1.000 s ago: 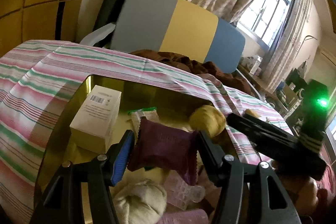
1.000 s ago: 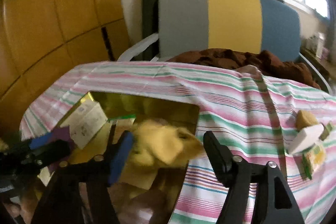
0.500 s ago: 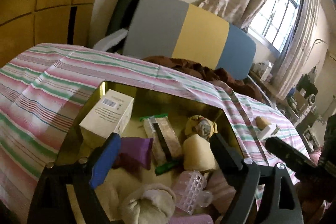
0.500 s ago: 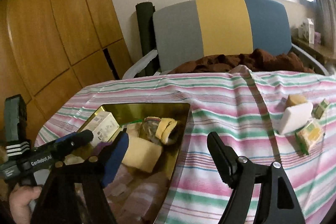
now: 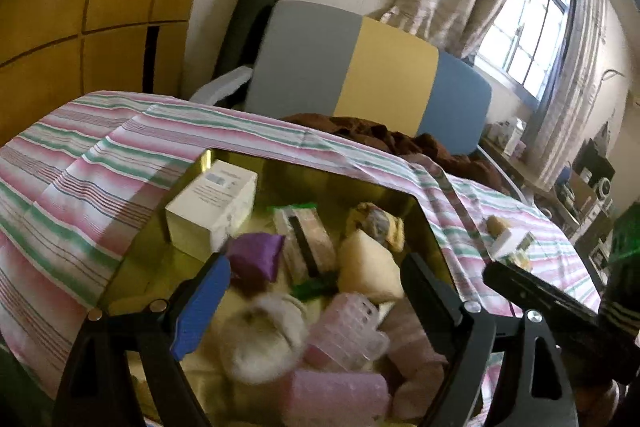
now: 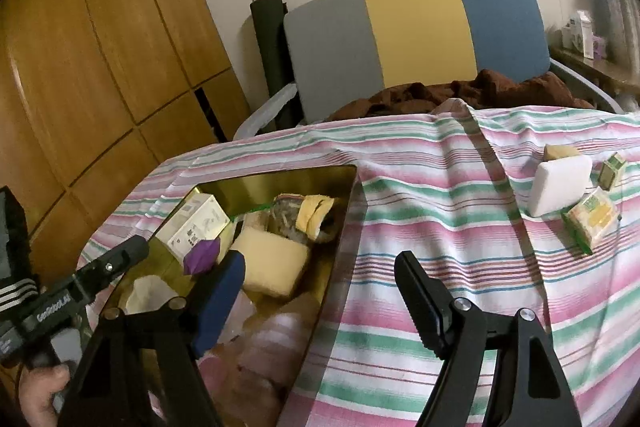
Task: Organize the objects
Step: 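Withdraw both tools from the tray toward the remaining items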
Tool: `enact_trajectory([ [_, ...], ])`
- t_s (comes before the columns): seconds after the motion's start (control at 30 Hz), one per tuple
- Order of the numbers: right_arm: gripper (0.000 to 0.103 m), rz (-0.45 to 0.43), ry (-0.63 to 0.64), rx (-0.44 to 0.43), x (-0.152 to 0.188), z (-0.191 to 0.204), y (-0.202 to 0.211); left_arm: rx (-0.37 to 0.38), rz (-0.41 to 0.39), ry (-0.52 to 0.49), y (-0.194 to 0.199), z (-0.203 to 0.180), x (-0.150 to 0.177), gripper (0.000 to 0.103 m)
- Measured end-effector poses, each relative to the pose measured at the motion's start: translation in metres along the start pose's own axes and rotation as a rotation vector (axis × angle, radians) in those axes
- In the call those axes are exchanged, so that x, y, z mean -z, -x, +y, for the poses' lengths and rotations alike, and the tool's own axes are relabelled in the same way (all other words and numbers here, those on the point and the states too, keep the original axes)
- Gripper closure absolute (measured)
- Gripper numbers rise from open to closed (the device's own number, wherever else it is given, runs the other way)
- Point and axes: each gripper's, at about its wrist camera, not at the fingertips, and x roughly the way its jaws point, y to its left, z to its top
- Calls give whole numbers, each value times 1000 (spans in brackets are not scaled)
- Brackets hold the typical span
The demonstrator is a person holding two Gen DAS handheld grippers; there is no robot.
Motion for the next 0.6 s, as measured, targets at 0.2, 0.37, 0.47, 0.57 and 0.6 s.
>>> enact_trajectory([
  [0.2,25,1,19,5,5,-1,5,30,19,-28,2,-17,12,13],
  [0.37,25,13,0,24,8,-12,8,35,33,-56,3,-30,20,8],
  [0.47,25,16,-12,46,10,-22,12,53,40,-62,4,-38,22,6],
  [0.57,25,10,-20,72,12,-30,17,74,40,-86,8,-49,24,6],
  [0.6,25,5,-20,84,13,-36,20,78,33,-101,10,-54,24,6],
])
